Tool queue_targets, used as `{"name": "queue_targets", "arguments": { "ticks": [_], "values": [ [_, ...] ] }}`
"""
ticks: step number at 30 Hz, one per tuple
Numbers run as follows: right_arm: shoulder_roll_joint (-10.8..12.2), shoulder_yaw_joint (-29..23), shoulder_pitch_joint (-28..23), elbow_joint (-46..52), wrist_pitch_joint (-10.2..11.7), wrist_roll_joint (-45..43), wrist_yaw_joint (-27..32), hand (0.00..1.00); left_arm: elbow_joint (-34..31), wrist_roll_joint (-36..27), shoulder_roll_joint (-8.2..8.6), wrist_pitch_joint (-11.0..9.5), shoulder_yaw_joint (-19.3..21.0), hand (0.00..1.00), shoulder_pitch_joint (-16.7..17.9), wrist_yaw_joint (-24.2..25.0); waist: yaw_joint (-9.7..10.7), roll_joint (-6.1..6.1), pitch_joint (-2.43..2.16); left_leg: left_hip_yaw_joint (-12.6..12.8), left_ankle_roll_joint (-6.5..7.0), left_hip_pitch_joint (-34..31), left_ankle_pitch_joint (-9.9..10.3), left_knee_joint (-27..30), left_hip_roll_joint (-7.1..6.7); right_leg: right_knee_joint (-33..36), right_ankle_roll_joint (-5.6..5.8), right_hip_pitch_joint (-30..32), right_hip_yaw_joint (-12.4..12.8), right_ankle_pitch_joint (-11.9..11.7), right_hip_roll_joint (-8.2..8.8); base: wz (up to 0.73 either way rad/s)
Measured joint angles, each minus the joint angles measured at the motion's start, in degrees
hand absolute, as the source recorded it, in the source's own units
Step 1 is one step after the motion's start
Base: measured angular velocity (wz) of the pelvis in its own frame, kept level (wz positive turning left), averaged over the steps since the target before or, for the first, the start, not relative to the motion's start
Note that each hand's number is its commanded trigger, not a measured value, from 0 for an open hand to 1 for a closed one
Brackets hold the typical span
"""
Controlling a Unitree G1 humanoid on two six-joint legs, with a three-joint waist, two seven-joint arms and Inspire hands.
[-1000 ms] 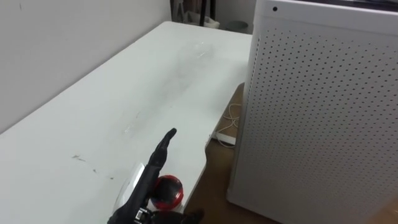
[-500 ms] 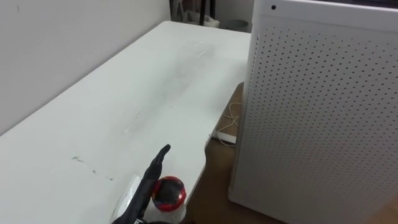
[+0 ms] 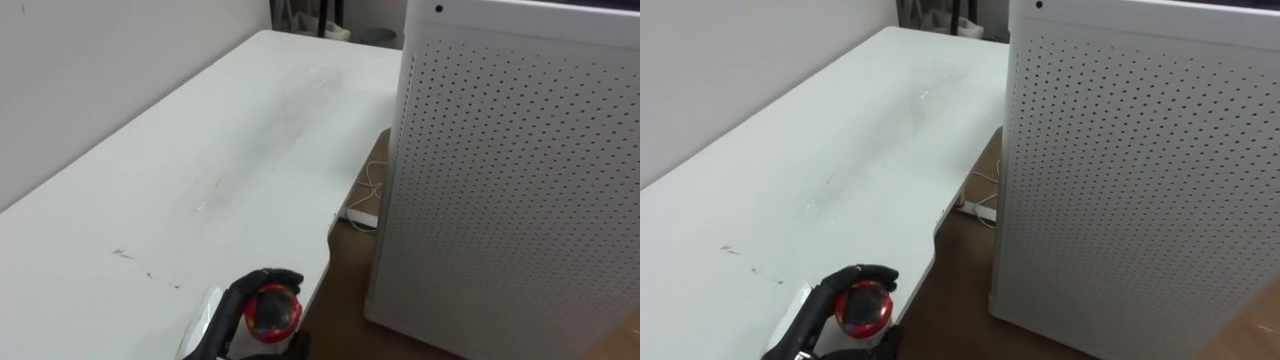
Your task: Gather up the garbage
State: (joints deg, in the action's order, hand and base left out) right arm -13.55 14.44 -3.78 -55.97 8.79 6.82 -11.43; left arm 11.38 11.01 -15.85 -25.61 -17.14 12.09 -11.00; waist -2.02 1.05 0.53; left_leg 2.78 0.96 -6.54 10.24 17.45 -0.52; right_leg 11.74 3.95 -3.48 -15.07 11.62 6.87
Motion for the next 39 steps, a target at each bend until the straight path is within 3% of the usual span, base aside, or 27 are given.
{"name": "queue_targets", "arguments": {
  "ticks": [6, 24, 28, 39],
  "values": [
    [0.01, 0.0, 0.03, 0.0, 0.01, 0.0, 0.44, 1.0, 0.45, -0.28, -0.01, -1.11, 0.0, 1.0, 0.05, -0.09, -0.02, 0.28, 0.01, 0.11, 0.0, -0.72, 0.0, 0.2, 0.05, 0.07, -0.01, 0.63, 0.07, -0.01, -0.01, 0.0],
    [0.03, 0.07, 0.51, 0.33, 0.01, 0.1, 0.05, 1.0, 1.15, -2.68, 0.76, -1.07, -0.07, 1.0, -0.32, 1.12, 0.12, 0.43, -0.01, 0.29, 0.0, -0.93, 0.0, 0.35, 0.19, 0.21, -0.08, 0.92, 0.57, -0.05, -0.11, 0.0],
    [0.02, 0.05, 2.1, 0.31, 0.03, 0.03, -0.09, 1.0, 1.14, -4.3, 1.05, -1.03, -0.07, 1.0, -2.07, 3.22, 0.21, 0.28, 0.22, 0.42, 0.01, -3.0, 0.0, 1.43, 0.5, 0.96, -0.16, 2.54, 0.61, -0.1, -0.21, 0.0],
    [-0.01, 0.26, 8.85, -1.05, 0.04, 0.14, 0.8, 1.0, 4.35, -10.76, 1.89, -1.13, -6.14, 1.0, -9.08, 6.38, 1.35, -1.06, 0.97, 1.25, 0.47, -8.95, -0.29, 3.33, 0.95, 4.0, -0.36, 9.37, 1.17, -0.23, 0.1, -0.03]
  ]
}}
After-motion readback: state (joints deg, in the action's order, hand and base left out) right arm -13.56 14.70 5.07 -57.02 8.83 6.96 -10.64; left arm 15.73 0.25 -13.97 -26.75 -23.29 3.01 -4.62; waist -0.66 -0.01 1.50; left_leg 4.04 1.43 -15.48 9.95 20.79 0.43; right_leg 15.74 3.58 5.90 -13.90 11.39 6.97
